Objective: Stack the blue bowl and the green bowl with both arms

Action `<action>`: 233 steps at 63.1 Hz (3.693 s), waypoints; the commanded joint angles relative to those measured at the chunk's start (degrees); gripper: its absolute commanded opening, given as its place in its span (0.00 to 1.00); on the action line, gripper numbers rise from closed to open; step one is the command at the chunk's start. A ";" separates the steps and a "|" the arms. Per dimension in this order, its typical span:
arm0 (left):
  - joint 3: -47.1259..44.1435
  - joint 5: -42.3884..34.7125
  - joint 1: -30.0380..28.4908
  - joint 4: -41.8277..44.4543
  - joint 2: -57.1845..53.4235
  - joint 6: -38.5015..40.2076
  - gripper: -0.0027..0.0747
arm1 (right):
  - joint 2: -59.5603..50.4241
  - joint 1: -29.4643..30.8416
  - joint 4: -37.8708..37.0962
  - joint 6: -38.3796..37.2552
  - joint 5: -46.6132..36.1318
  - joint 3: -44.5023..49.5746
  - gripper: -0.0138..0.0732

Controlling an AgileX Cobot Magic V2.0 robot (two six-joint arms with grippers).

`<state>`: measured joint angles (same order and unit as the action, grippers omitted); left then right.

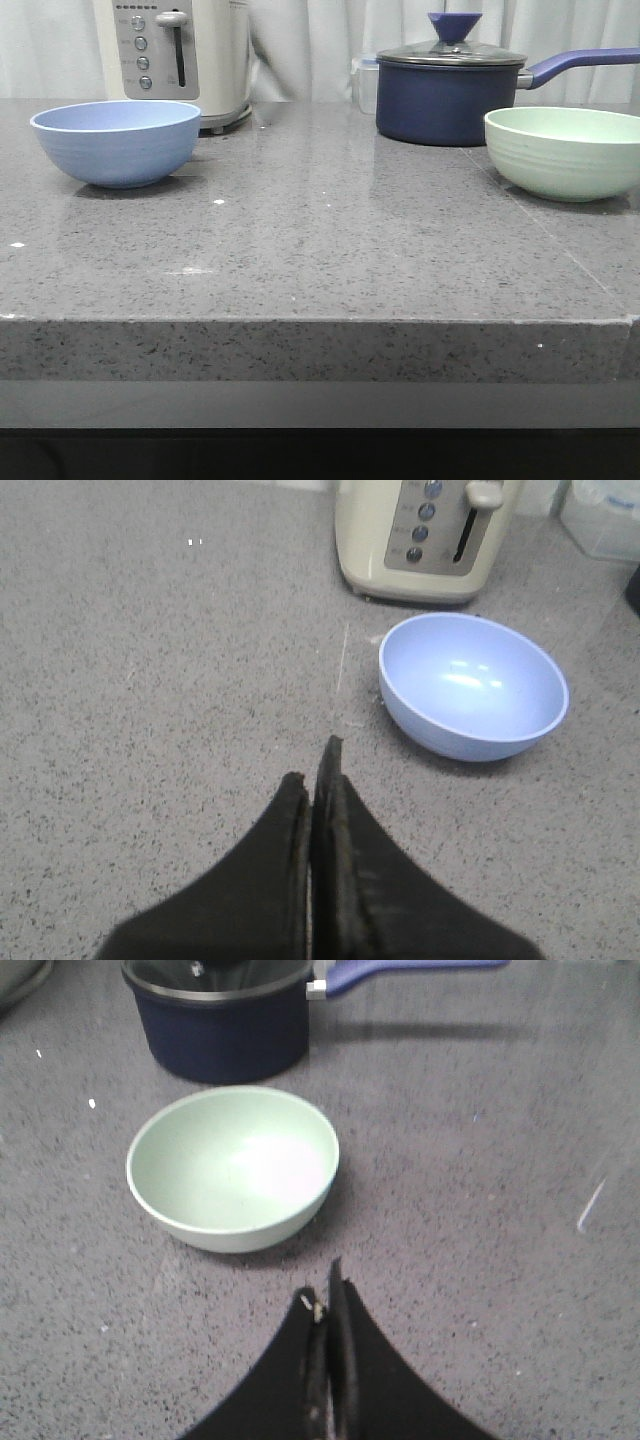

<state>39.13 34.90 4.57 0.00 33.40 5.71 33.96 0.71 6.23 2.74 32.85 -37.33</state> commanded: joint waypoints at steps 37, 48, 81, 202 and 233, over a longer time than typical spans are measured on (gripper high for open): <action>1.98 -8.13 0.49 0.71 4.15 -0.18 0.68 | 7.72 0.33 0.05 0.58 -0.49 -2.18 0.81; 1.98 -9.52 0.49 0.55 4.15 -3.41 0.67 | 11.08 0.33 0.10 0.53 4.54 -6.63 0.81; 1.98 -9.63 17.71 0.00 4.15 -4.68 0.67 | 37.08 8.09 10.24 1.91 15.01 -28.80 0.81; 1.98 -9.49 19.08 0.00 4.15 -4.68 0.67 | 65.76 -18.81 10.73 2.03 14.44 -53.16 0.10; 1.98 -9.49 19.08 0.00 4.15 -4.68 0.67 | 69.64 -19.73 10.40 1.90 13.78 -54.49 0.30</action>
<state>39.13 29.41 23.24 0.37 37.33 0.97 106.19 -19.17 16.39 4.70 48.88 -89.75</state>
